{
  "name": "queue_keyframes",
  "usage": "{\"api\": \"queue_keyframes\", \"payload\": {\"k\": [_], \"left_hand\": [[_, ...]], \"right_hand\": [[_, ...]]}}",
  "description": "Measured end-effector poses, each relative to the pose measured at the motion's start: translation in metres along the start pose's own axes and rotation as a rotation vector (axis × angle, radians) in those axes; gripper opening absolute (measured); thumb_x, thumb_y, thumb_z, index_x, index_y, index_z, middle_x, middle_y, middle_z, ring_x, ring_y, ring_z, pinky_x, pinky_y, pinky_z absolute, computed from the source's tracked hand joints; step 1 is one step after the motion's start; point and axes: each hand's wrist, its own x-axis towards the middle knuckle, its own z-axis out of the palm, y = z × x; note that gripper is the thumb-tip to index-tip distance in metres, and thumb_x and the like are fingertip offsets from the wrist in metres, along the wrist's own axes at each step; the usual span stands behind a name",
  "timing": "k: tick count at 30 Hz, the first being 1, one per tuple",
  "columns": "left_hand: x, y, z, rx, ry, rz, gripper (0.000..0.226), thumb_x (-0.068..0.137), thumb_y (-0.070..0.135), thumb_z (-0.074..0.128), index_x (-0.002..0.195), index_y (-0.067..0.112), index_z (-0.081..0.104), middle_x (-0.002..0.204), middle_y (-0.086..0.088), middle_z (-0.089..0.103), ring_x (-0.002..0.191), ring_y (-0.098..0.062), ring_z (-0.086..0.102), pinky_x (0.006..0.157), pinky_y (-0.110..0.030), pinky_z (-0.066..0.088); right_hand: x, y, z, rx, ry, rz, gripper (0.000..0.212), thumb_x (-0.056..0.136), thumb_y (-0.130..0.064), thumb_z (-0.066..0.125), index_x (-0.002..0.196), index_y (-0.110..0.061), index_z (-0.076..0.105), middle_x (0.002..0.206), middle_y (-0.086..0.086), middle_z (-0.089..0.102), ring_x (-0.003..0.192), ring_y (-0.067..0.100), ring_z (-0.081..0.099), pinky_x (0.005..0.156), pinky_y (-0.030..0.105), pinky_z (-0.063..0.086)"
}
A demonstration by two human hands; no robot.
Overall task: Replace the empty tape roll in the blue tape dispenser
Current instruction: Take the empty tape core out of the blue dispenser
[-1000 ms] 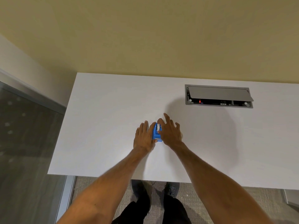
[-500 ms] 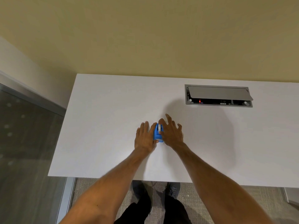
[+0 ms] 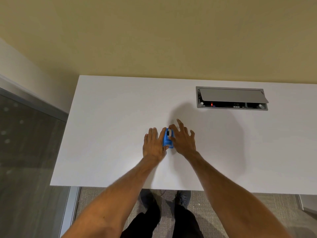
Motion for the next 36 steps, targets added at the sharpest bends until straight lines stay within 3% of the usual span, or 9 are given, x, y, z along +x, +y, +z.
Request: {"api": "queue_keyframes", "payload": {"k": [10,15,20,24,27,29,31,34,36], "left_hand": [[0.002,0.004,-0.008,0.025,-0.038,-0.005,0.096,0.104,0.053,0.062,0.172,0.029,-0.002,0.179,-0.015,0.009,0.168,-0.038,0.001,0.136,-0.051,0.009],[-0.001,0.002,-0.003,0.007,-0.059,-0.012,0.094,0.105,0.053,0.059,0.172,0.031,-0.003,0.180,-0.015,0.008,0.168,-0.038,0.001,0.135,-0.051,0.008],[-0.001,0.003,-0.008,-0.121,-0.130,0.016,0.102,0.102,0.045,0.069,0.172,0.028,-0.004,0.181,-0.013,0.004,0.168,-0.040,0.003,0.135,-0.053,0.010],[-0.006,-0.003,-0.017,-0.227,-0.137,0.054,0.101,0.102,0.024,0.066,0.172,0.020,-0.007,0.181,-0.012,0.000,0.168,-0.037,0.002,0.137,-0.051,0.009],[-0.020,0.005,-0.042,-0.408,-0.036,0.056,0.071,0.105,0.013,0.049,0.170,0.004,0.020,0.177,-0.016,0.024,0.165,-0.032,0.022,0.134,-0.039,0.016],[-0.027,0.011,-0.058,-0.598,0.069,-0.018,0.054,0.104,0.021,0.039,0.151,-0.001,0.053,0.148,-0.017,0.060,0.137,-0.033,0.054,0.113,-0.037,0.040],[-0.026,0.018,-0.067,-0.753,0.122,-0.079,0.044,0.109,0.023,0.040,0.139,0.006,0.067,0.129,-0.008,0.072,0.116,-0.027,0.065,0.099,-0.031,0.046],[-0.020,0.024,-0.073,-0.925,0.070,-0.090,0.032,0.112,0.028,0.049,0.123,0.018,0.078,0.115,-0.005,0.082,0.102,-0.022,0.076,0.100,-0.042,0.060],[-0.018,0.030,-0.076,-1.068,-0.005,-0.161,0.032,0.110,0.034,0.053,0.114,0.019,0.081,0.102,-0.007,0.084,0.096,-0.027,0.080,0.097,-0.050,0.064]], "right_hand": [[0.005,0.003,0.000,-0.042,-0.017,-0.072,0.073,0.086,-0.046,0.079,0.145,-0.024,0.044,0.171,0.006,0.022,0.143,0.028,0.046,0.114,0.062,0.036],[0.004,0.000,-0.004,-0.060,0.041,-0.079,0.064,0.088,-0.044,0.077,0.141,-0.024,0.048,0.169,0.006,0.027,0.146,0.026,0.043,0.116,0.061,0.032],[-0.005,0.003,-0.001,0.031,0.084,-0.025,0.060,0.091,-0.046,0.074,0.141,-0.029,0.047,0.169,0.005,0.027,0.141,0.025,0.049,0.113,0.058,0.037],[-0.017,0.004,-0.008,0.290,0.137,0.011,0.042,0.099,-0.039,0.061,0.138,-0.031,0.050,0.164,-0.001,0.033,0.138,0.022,0.049,0.114,0.054,0.039],[-0.027,0.003,-0.016,0.462,0.192,-0.003,0.034,0.098,-0.036,0.060,0.132,-0.032,0.055,0.148,-0.005,0.047,0.126,0.019,0.052,0.104,0.049,0.047],[-0.031,0.002,-0.023,0.543,0.211,-0.014,0.031,0.098,-0.038,0.060,0.128,-0.032,0.056,0.136,-0.007,0.054,0.118,0.016,0.053,0.096,0.046,0.051],[-0.033,0.001,-0.027,0.608,0.233,-0.026,0.031,0.099,-0.039,0.061,0.128,-0.029,0.058,0.130,-0.007,0.058,0.114,0.014,0.054,0.093,0.040,0.052],[-0.034,0.003,-0.033,0.689,0.260,-0.035,0.033,0.096,-0.033,0.061,0.128,-0.027,0.060,0.127,-0.008,0.063,0.111,0.013,0.057,0.092,0.033,0.052],[-0.037,0.004,-0.038,0.767,0.252,-0.022,0.036,0.093,-0.020,0.067,0.128,-0.026,0.062,0.127,-0.009,0.066,0.108,0.014,0.060,0.090,0.030,0.053]]}}
